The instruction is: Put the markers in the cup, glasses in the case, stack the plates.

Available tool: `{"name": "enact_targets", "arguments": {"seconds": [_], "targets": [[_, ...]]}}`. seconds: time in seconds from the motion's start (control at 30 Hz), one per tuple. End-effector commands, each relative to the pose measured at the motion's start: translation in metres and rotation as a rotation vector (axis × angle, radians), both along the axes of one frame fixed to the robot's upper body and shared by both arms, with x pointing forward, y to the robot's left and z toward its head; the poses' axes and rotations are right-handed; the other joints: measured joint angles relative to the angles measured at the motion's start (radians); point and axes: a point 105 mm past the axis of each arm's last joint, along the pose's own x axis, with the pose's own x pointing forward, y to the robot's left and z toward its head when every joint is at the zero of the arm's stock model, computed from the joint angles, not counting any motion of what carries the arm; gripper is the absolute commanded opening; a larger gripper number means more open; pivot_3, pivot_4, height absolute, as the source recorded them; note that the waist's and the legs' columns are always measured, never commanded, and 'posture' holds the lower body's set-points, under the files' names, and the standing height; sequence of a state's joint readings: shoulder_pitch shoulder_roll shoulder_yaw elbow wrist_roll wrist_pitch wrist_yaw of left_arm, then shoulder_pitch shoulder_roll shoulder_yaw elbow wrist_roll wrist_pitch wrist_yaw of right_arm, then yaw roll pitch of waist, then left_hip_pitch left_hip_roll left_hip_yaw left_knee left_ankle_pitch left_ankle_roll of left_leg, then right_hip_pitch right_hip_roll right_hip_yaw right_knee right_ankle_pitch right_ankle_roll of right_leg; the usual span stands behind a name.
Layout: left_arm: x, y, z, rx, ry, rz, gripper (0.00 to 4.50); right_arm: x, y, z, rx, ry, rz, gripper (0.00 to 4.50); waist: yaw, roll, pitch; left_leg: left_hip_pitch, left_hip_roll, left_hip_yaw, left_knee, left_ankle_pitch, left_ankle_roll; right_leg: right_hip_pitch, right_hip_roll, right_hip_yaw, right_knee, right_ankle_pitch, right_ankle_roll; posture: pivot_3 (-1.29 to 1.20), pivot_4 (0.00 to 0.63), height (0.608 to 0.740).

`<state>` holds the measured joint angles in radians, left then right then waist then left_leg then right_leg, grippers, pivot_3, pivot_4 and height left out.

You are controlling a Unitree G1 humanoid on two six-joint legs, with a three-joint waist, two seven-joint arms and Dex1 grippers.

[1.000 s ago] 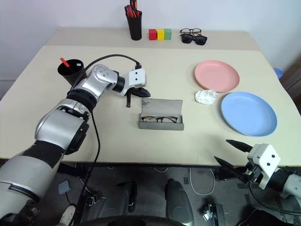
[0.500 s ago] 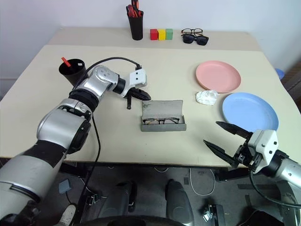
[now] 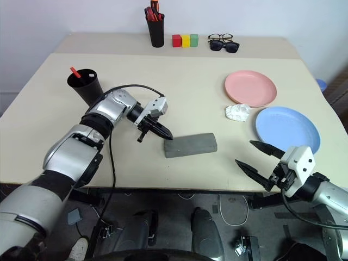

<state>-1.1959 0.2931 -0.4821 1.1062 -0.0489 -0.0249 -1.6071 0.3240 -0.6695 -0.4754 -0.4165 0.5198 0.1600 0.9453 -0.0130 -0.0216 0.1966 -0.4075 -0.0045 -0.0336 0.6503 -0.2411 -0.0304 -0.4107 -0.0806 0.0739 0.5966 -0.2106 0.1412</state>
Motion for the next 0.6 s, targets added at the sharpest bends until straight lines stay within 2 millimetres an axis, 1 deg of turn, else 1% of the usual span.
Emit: {"name": "enact_targets", "arguments": {"seconds": [0.03,0.1,0.2,0.23,0.27,0.33,0.4,0.47,0.5,0.6], "targets": [[-0.008,-0.003,-0.006,-0.022,0.04,-0.016,0.04,0.01,-0.014,0.009,-0.021,-0.058,-0.102,3.47,0.0,0.0,0.0,0.0,0.0,0.0,0.0,0.0,0.0,0.0,0.0,0.0,0.0,0.0,0.0,0.0,0.15,0.74],[-0.004,-0.006,0.012,-0.1,0.004,-0.005,0.04,0.017,-0.022,0.008,-0.055,-0.049,-0.172,3.47,0.0,0.0,0.0,0.0,0.0,0.0,0.001,0.0,0.0,0.0,0.0,0.0,0.0,0.0,0.0,0.0,0.15,0.74],[0.001,-0.019,0.046,-0.273,-0.098,0.006,0.04,0.028,-0.034,0.013,-0.089,-0.078,-0.257,3.47,0.001,0.0,0.0,-0.001,0.0,0.0,0.001,0.0,0.0,0.0,0.0,0.0,0.0,0.0,-0.001,0.0,0.15,0.74],[0.0,-0.025,0.057,-0.334,-0.123,0.007,0.04,0.031,-0.039,0.009,-0.104,-0.047,-0.273,3.47,0.001,0.0,0.0,-0.002,0.0,0.0,0.002,0.0,0.0,-0.001,0.0,0.0,0.0,0.0,-0.001,0.0,0.15,0.74],[-0.003,-0.03,0.066,-0.38,-0.134,0.008,0.04,0.033,-0.043,0.004,-0.115,-0.01,-0.285,3.47,0.001,0.0,0.0,-0.002,0.0,0.0,0.002,0.0,0.0,-0.001,0.0,0.0,0.0,0.0,0.0,0.0,0.15,0.74],[-0.014,-0.041,0.082,-0.471,-0.151,-0.012,0.04,0.037,-0.053,-0.004,-0.105,0.04,-0.318,3.47,0.002,0.0,0.0,-0.002,0.0,0.0,0.002,0.0,0.0,-0.001,0.0,0.0,0.0,0.0,0.0,0.0,0.15,0.74],[-0.028,-0.046,0.089,-0.524,-0.13,-0.031,0.04,0.043,-0.067,-0.012,-0.12,0.076,-0.383,3.47,0.001,0.001,0.0,-0.002,0.0,0.0,0.001,0.0,0.0,-0.001,0.0,0.0,0.0,0.0,0.0,0.0,0.15,0.74],[-0.042,-0.048,0.084,-0.537,-0.101,-0.056,0.58,0.047,-0.073,-0.021,-0.115,0.123,-0.404,3.47,-0.004,0.002,-0.001,-0.001,0.0,0.0,0.001,0.0,0.0,-0.001,0.0,0.0,0.0,0.0,0.0,0.0,0.15,0.74],[-0.045,-0.049,0.079,-0.535,-0.085,-0.047,0.86,0.05,-0.075,-0.024,-0.118,0.129,-0.406,3.47,-0.005,0.002,-0.001,0.0,0.0,0.0,0.0,0.0,0.0,-0.001,0.0,0.0,0.001,0.0,0.0,0.0,0.15,0.74],[-0.051,-0.047,0.059,-0.491,-0.087,-0.048,2.38,0.058,-0.081,-0.034,-0.12,0.154,-0.419,3.47,-0.011,0.003,-0.001,0.002,0.0,0.0,0.0,0.0,0.001,-0.001,0.001,0.0,0.002,0.0,0.0,0.0,0.15,0.74]]}}
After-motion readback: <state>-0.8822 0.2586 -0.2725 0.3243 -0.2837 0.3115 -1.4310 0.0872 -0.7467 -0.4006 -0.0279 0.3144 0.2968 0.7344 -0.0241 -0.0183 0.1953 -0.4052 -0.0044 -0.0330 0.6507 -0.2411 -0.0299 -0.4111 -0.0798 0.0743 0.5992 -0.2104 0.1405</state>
